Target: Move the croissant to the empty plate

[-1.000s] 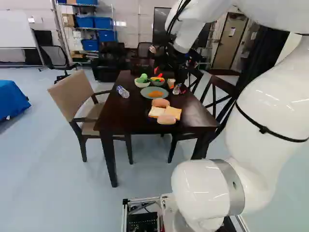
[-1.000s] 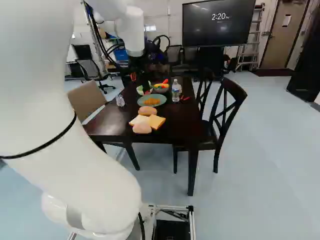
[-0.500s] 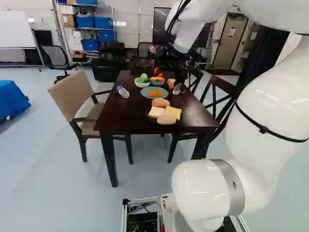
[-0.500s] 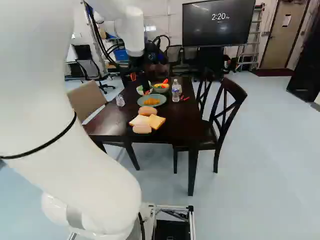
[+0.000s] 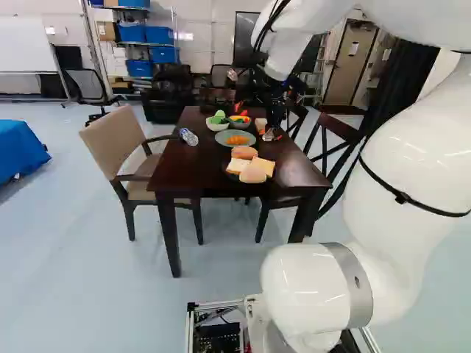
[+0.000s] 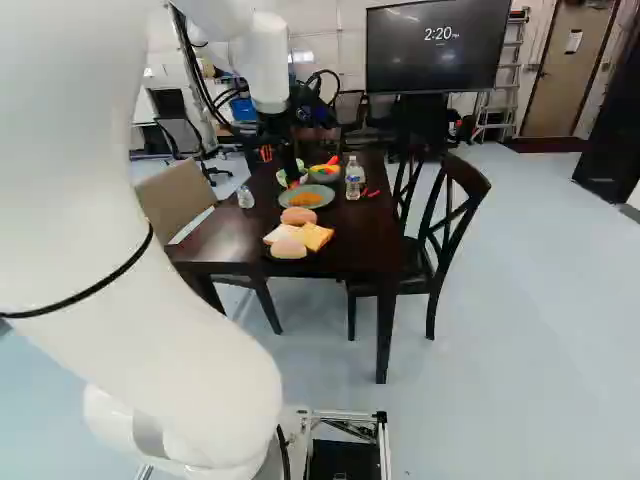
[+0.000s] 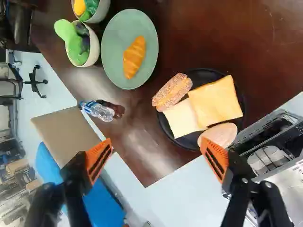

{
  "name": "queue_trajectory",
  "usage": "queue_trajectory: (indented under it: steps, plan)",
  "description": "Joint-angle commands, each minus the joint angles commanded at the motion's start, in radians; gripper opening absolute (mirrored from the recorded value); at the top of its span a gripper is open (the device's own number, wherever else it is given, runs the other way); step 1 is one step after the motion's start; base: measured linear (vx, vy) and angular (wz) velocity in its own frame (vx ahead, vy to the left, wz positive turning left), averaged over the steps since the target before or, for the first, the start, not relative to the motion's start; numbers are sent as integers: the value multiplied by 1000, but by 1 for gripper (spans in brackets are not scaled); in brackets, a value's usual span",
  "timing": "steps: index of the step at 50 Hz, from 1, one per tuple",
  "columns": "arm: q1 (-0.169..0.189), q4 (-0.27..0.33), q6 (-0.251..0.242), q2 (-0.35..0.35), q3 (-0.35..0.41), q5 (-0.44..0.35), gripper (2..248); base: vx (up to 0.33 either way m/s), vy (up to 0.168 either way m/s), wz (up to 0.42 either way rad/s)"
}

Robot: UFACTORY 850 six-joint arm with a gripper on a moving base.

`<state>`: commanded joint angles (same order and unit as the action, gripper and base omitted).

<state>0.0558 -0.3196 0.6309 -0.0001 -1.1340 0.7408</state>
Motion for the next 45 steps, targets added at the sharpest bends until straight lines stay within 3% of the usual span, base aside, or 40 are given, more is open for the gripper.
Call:
queue_trajectory:
  steps: [45]
  plan:
    - [0,0,0,0,0,0,247,-116,22,5]
